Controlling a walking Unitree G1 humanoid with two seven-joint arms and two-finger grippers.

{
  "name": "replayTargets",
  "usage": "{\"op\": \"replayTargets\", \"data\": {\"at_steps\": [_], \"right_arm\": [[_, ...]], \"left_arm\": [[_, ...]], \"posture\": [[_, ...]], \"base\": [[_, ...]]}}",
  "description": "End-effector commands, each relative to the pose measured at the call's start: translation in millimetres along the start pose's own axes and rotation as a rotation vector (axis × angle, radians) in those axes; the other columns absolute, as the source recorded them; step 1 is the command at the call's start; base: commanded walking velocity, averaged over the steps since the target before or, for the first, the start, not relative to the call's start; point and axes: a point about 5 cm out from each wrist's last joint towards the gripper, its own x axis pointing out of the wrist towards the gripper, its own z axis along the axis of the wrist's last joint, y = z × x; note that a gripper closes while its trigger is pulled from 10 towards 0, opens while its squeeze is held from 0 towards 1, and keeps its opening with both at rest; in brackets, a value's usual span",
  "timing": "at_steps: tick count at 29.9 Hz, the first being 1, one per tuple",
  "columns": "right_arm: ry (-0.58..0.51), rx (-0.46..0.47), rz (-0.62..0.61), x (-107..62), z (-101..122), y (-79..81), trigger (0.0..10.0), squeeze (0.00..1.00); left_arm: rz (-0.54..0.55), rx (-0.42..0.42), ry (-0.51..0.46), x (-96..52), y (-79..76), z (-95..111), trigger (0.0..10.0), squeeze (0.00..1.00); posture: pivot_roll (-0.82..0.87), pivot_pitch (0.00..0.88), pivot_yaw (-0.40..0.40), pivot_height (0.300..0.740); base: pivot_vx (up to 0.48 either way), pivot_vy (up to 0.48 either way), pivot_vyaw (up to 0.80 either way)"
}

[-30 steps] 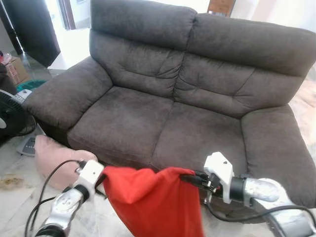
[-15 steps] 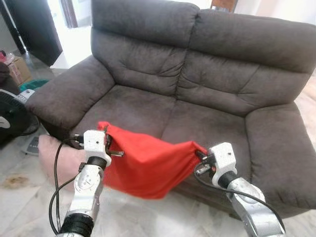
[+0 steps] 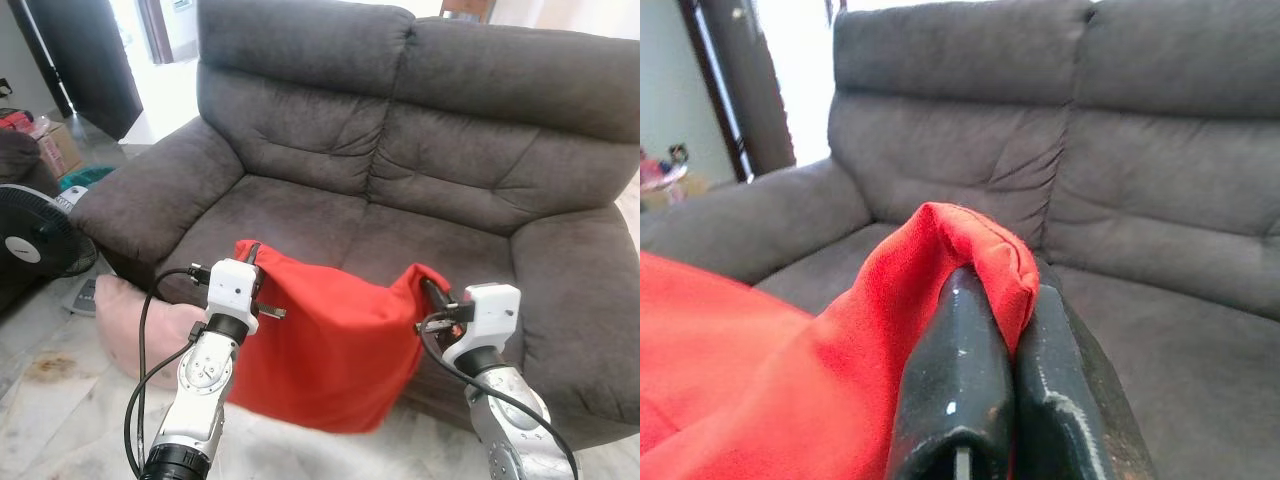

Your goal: Move the pillow to the sofa from floor

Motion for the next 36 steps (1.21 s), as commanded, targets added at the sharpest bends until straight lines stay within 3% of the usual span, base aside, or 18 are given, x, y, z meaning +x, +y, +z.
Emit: {"op": "replayTargets", "data": {"at_steps": [1, 3, 5, 10, 12, 14, 18, 25, 27, 36], "right_arm": [[-0.072, -0.009, -0.038, 8.0, 11, 0.2, 10.0, 0.00], [-0.087, -0.027, -0.053, 10.4, 14, -0.4, 10.0, 0.00], [-0.091, -0.027, -0.057, 10.1, 16, -2.9, 10.0, 0.00], [-0.094, -0.030, -0.073, 8.8, 15, -7.2, 10.0, 0.00], [-0.100, -0.022, -0.076, 9.3, 16, -7.1, 10.0, 0.00], [-0.102, -0.010, -0.059, 11.4, 17, -2.2, 10.0, 0.00], [-0.102, 0.001, -0.058, 11.2, 15, -1.3, 10.0, 0.00], [-0.100, 0.007, -0.065, 8.0, 14, -0.4, 10.0, 0.00], [-0.080, -0.005, -0.005, 6.3, 12, 8.5, 10.0, 0.00], [-0.071, 0.010, -0.020, 5.5, 12, 8.5, 10.0, 0.00]], "left_arm": [[0.043, 0.035, -0.069, 6.0, 10.1, 15, 10.0, 0.00], [0.069, 0.118, -0.048, 4.1, 18.4, 14, 10.0, 0.00], [0.122, 0.150, -0.033, 3.4, 33.3, 13, 10.0, 0.00], [0.173, 0.210, -0.014, 0.8, 58.0, 16, 10.0, 0.00], [0.174, 0.185, -0.007, 0.3, 59.8, 16, 10.0, 0.00], [0.108, 0.038, 0.009, 0.5, 47.9, 16, 10.0, 0.00], [0.057, -0.006, 0.007, -1.0, 33.5, 17, 10.0, 0.00], [0.025, 0.008, 0.038, -4.0, 17.7, 12, 10.0, 0.00], [0.005, 0.010, 0.045, -2.3, 9.5, 11, 10.0, 0.00], [-0.028, 0.003, 0.043, 0.1, 0.4, 17, 10.0, 0.00]], "posture": [[0.07, 0.000, -0.002, 0.740], [0.06, 0.000, -0.005, 0.740], [0.06, 0.000, -0.008, 0.740], [0.07, 0.000, -0.013, 0.740], [0.07, 0.000, -0.018, 0.740], [0.07, 0.000, -0.022, 0.740], [0.07, 0.000, -0.024, 0.740], [0.07, 0.000, -0.024, 0.740], [0.06, 0.000, -0.023, 0.740], [0.06, 0.000, -0.025, 0.740]], "base": [[0.000, 0.000, 0.00], [0.000, 0.000, 0.00], [0.000, 0.000, 0.00], [0.000, 0.000, 0.00], [0.000, 0.000, 0.00], [0.000, 0.000, 0.00], [0.000, 0.000, 0.00], [0.000, 0.000, 0.00], [0.000, 0.000, 0.00], [0.000, 0.000, 0.00]]}}
